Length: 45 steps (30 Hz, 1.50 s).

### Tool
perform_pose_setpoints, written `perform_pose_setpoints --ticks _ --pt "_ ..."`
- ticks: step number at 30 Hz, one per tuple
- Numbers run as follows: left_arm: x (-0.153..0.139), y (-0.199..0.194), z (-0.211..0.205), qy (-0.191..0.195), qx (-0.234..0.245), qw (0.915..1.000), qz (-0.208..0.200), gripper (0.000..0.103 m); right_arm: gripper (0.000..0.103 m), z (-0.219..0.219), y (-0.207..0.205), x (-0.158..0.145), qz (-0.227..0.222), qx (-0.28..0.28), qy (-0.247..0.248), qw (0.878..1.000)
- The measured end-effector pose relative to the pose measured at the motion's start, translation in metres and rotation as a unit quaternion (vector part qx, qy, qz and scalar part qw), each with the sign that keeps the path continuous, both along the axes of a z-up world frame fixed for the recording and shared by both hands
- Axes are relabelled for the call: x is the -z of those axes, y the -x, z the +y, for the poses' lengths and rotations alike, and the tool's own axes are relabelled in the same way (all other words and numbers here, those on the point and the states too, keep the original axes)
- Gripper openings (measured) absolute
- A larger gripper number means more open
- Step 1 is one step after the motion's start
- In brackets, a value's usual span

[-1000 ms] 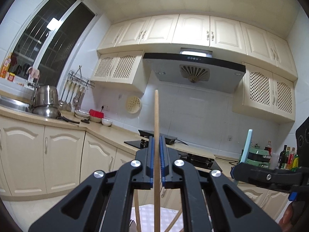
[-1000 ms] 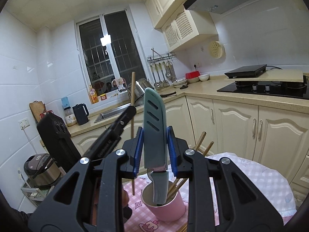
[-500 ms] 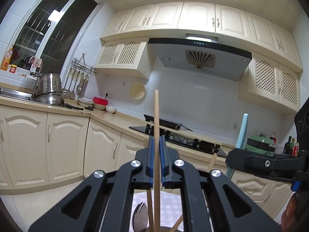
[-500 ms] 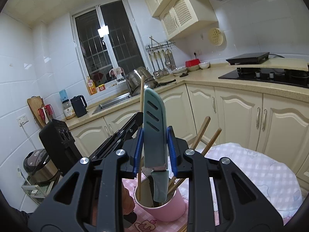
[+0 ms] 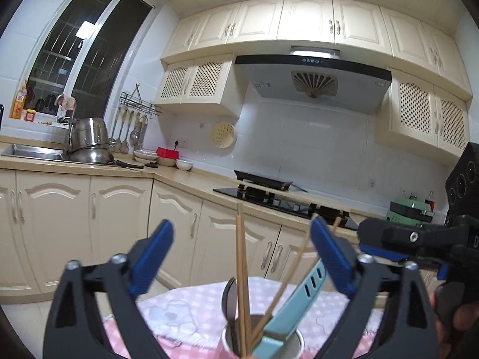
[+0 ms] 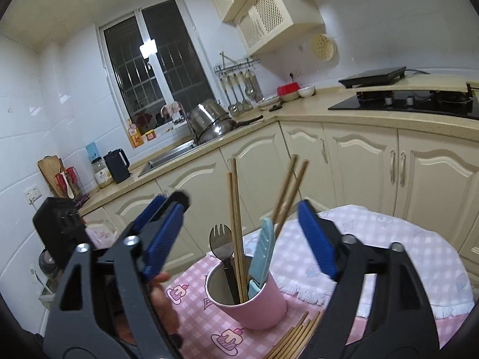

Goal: Organize utensils
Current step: 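Insert knife and chopstick into the pink cup, opening both tools, then lower both open tools toward the chopsticks lying beside the pink cup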

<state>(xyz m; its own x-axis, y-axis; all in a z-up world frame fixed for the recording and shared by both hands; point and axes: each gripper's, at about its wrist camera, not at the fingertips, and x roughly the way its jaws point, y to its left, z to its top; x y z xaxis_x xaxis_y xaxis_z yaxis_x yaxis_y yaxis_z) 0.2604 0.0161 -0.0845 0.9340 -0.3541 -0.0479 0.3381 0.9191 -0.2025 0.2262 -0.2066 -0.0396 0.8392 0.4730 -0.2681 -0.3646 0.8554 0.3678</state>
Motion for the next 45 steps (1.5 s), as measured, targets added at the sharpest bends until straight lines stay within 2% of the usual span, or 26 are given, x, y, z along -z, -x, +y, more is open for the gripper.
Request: perform_pose_setpoints --ticks 3,15,23,33,37,40,45 --pt "-0.005 0.015 0.004 -0.018 -0.010 0.9997 0.011 0.098 0.097 -0.004 0.010 -0.001 -0.004 0.011 -0.002 1.000" --pt "-0.008 0.059 0.007 -0.078 -0.036 0.9940 0.068 0.099 0.097 -0.021 0.043 0.001 0.019 0.047 0.007 0.999" --pt "-0.002 0.082 0.002 -0.107 -0.032 0.9878 0.109 0.099 0.097 -0.032 0.055 0.020 0.065 0.055 0.018 0.996" --pt "0.021 0.080 -0.002 -0.106 -0.019 0.9812 0.160 0.099 0.097 -0.037 0.063 0.052 0.119 0.062 0.050 0.990" --pt "0.032 0.077 -0.005 -0.114 -0.013 0.9755 0.188 0.099 0.097 -0.038 0.058 0.075 0.159 0.069 0.071 0.982" --pt "0.045 0.073 -0.013 -0.135 -0.005 0.9685 0.209 0.099 0.097 -0.038 0.055 0.094 0.191 0.073 0.085 0.975" --pt "0.075 0.063 -0.026 -0.172 0.014 0.9517 0.254 0.099 0.097 -0.033 0.055 0.115 0.216 0.066 0.099 0.969"
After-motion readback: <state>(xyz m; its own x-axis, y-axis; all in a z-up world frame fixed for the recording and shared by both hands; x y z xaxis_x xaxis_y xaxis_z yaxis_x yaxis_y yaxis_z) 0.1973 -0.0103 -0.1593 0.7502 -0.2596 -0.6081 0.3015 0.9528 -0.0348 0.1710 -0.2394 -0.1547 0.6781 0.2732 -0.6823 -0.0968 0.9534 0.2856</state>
